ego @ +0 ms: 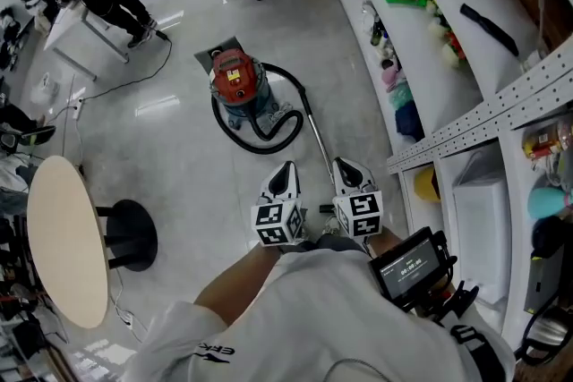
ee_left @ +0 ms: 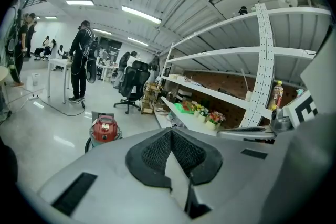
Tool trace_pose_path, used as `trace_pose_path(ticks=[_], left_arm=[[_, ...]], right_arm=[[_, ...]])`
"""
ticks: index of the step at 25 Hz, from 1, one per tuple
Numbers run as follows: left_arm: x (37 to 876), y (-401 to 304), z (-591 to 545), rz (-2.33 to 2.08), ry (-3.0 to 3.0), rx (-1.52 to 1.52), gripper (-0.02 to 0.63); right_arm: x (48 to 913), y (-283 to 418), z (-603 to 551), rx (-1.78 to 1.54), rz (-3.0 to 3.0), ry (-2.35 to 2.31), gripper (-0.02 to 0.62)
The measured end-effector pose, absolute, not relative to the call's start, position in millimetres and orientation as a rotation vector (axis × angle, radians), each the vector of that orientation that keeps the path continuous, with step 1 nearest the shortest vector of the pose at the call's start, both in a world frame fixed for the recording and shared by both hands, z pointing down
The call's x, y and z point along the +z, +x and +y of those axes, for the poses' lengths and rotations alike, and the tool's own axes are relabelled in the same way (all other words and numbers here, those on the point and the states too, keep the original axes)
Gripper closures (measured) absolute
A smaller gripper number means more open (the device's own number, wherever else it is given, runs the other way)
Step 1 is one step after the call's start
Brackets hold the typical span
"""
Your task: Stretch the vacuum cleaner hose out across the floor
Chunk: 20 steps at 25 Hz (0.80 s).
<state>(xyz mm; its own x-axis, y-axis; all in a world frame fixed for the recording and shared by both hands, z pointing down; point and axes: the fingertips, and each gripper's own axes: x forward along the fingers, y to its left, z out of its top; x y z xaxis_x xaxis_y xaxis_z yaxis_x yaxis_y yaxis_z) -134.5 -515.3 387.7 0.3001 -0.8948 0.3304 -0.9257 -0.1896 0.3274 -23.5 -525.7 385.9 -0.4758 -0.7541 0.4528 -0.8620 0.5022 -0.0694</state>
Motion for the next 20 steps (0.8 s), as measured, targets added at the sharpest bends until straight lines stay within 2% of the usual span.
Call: trace_pose_path(ticks=[12, 20], left_arm=[[392, -89, -566, -1.647, 2.102, 0.135, 0.604], [473, -80, -611, -1.617, 2.071, 0.258, 0.604]], right_arm=[[393, 14, -580, 0.429, -2.418, 1.306, 0.595], [466, 28, -616, 0.482, -2.365, 1.274, 0.595]])
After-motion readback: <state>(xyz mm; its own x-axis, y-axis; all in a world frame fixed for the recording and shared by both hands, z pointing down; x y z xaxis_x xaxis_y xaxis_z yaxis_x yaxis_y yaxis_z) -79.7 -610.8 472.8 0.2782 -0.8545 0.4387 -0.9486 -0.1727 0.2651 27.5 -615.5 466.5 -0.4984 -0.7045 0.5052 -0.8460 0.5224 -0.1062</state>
